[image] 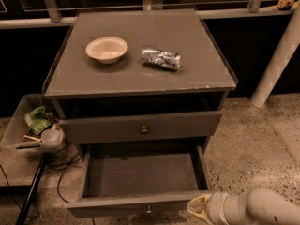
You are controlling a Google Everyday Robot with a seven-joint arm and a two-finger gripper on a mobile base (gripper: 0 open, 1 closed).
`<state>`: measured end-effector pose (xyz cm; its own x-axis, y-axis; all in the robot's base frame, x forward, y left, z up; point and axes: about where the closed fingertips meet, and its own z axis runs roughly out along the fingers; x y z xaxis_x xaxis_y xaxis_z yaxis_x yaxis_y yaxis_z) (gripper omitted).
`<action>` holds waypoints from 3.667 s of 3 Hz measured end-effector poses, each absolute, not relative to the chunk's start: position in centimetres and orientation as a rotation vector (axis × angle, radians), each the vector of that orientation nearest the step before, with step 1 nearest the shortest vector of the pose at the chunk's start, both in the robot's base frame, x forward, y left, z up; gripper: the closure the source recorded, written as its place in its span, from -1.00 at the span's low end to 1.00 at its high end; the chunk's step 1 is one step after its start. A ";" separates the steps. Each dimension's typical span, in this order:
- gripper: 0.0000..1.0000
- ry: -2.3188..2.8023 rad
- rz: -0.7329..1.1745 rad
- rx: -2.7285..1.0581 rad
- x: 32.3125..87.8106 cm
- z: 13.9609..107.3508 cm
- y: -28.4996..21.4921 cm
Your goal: Close middle drawer
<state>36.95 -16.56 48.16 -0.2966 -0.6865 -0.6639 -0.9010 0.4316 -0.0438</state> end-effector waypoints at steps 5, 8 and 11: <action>1.00 2.150 0.525 -1.344 39.1 40.2 -15.3; -0.29 2.151 0.528 -1.343 39.1 40.1 -15.3; -0.26 2.059 0.506 -1.456 44.2 40.0 -11.8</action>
Offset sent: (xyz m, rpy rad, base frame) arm 0.0167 0.0176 -0.0398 -0.0029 0.0463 0.0201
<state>44.15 -11.84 39.98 -0.2518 -0.7286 -0.6370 -0.9409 0.3382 -0.0149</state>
